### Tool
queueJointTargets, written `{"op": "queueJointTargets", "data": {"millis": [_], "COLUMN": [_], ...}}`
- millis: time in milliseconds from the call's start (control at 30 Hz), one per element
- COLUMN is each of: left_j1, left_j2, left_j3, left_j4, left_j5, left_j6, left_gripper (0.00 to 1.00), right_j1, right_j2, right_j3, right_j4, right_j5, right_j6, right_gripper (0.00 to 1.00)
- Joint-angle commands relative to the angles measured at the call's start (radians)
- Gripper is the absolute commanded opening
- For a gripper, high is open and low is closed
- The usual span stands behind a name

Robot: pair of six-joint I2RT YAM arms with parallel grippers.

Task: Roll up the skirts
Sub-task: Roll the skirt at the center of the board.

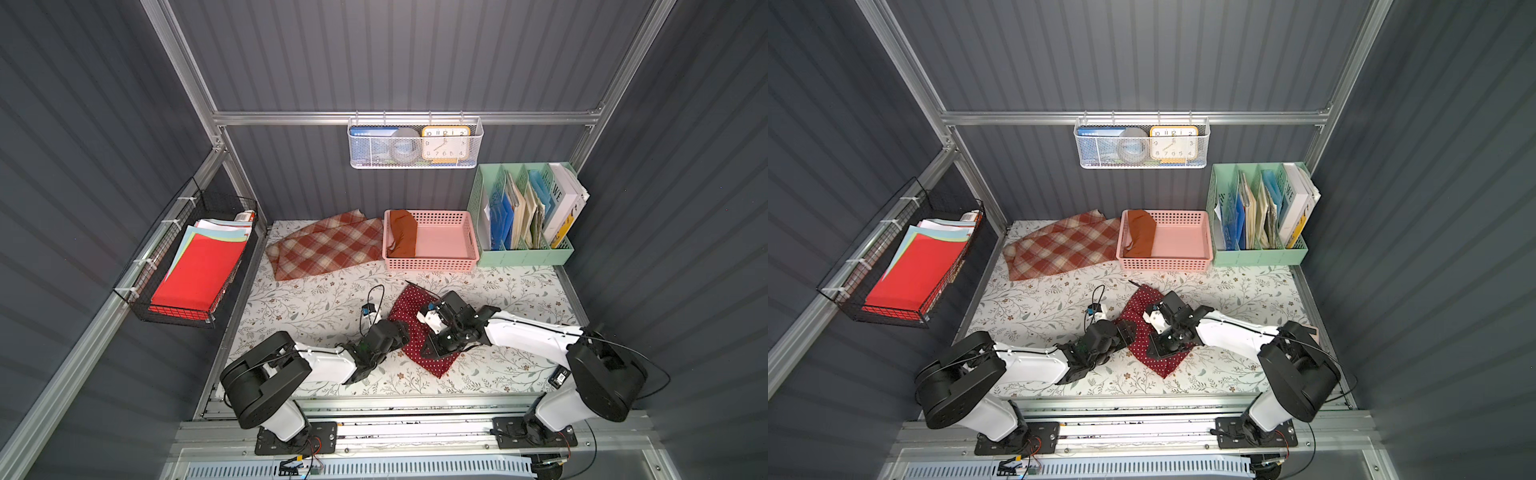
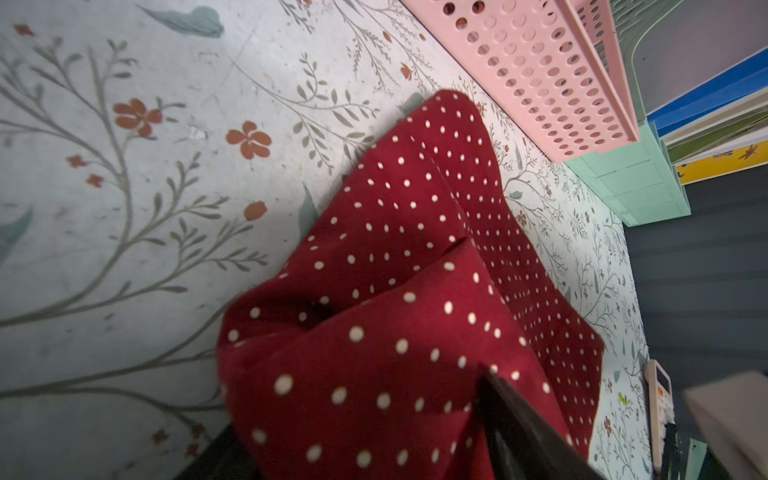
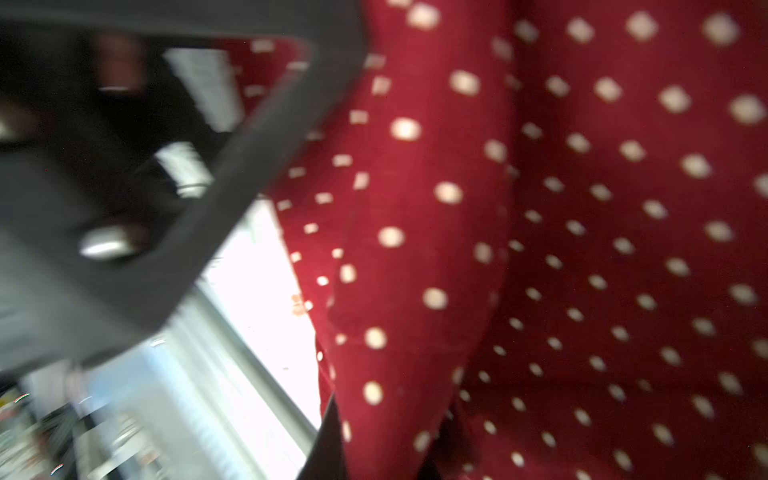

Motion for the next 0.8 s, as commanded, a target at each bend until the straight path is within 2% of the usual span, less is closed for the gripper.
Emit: {"op": "queueJointTargets", "data": {"millis": [0, 133, 267, 300, 333, 367, 400, 567, 767], "left_j1": [-0.005, -0.006, -0.005, -0.005, -0.006, -0.005, -0.006, -0.008, -0.012], "left_j2": [-0.016, -0.008, 0.001, 0.002, 0.005, 0.009, 0.014, 0.052, 0.094], "left_j3": [-0.017, -0.019, -0.018, -0.017, -0.016, -0.011, -0.009, 0.002, 0.013], "left_j4": [-0.06, -0.057, -0.054, -0.05, -0.049, -0.05, -0.045, -0.005, 0.029], "left_j5": [-0.036, -0.041, -0.048, -0.049, -0.049, -0.048, -0.047, -0.028, -0.014], "left_j6": [-0.018, -0.02, -0.014, -0.008, -0.004, -0.004, 0.002, 0.004, 0.009], "left_gripper": [0.76, 0.78, 0.8, 0.8, 0.8, 0.8, 0.81, 0.81, 0.81], "right_j1": [-0.03, -0.085, -0.11, -0.109, -0.109, -0.108, -0.108, -0.101, -0.102], "right_j2": [0.031, 0.107, 0.105, 0.092, 0.082, 0.071, 0.056, 0.008, -0.109], "right_j3": [-0.06, -0.122, -0.146, -0.153, -0.156, -0.159, -0.172, -0.177, -0.151], "right_j4": [0.195, 0.292, 0.172, 0.143, 0.113, 0.072, 0.06, -0.004, -0.121], "right_j5": [-0.307, -0.378, -0.256, -0.229, -0.19, -0.154, -0.134, -0.014, 0.131], "right_j6": [0.095, 0.173, 0.146, 0.145, 0.143, 0.139, 0.137, 0.128, 0.103], "right_gripper": [0.0, 0.0, 0.01, 0.05, 0.12, 0.25, 0.29, 0.42, 0.44]}}
